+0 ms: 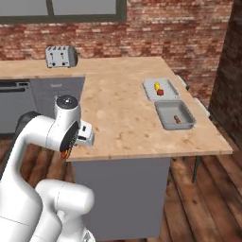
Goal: Place the cold items (bell pepper and corn) from the fridge in one tupperware on the dining counter. Place the warm items (kebab skewer and hot dog) in the stove area in another tupperware.
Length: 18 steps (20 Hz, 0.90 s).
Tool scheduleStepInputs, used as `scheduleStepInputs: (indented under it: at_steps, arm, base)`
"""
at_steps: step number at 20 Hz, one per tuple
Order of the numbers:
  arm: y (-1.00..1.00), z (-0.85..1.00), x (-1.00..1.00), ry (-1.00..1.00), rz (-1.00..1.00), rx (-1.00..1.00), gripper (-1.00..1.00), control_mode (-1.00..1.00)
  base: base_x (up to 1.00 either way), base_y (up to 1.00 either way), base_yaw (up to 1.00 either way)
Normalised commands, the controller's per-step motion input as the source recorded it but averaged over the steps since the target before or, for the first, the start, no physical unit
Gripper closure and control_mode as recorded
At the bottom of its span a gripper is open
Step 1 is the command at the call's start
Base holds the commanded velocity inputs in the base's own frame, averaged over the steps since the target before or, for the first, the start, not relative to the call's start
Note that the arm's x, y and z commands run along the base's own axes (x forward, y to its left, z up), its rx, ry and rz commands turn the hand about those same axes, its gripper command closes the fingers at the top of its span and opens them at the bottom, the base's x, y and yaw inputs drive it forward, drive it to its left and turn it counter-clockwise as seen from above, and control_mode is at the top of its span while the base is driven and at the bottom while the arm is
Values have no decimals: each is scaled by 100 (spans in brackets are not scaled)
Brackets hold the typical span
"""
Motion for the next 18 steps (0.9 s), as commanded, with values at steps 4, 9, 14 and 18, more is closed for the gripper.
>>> scheduleStepInputs:
  at_steps: [4, 9, 14, 18]
  arm:
    - [0, 0, 0, 0, 0, 0, 100, 100]
    - [0, 0, 0, 0, 0, 0, 100, 100]
    - [0, 0, 0, 0, 0, 0, 100, 100]
    - [0, 0, 0, 0, 0, 0, 100, 100]
  base:
    - [0, -100, 0]
    - [24, -97, 0]
    - [56, -70, 7]
    - [92, -19, 31]
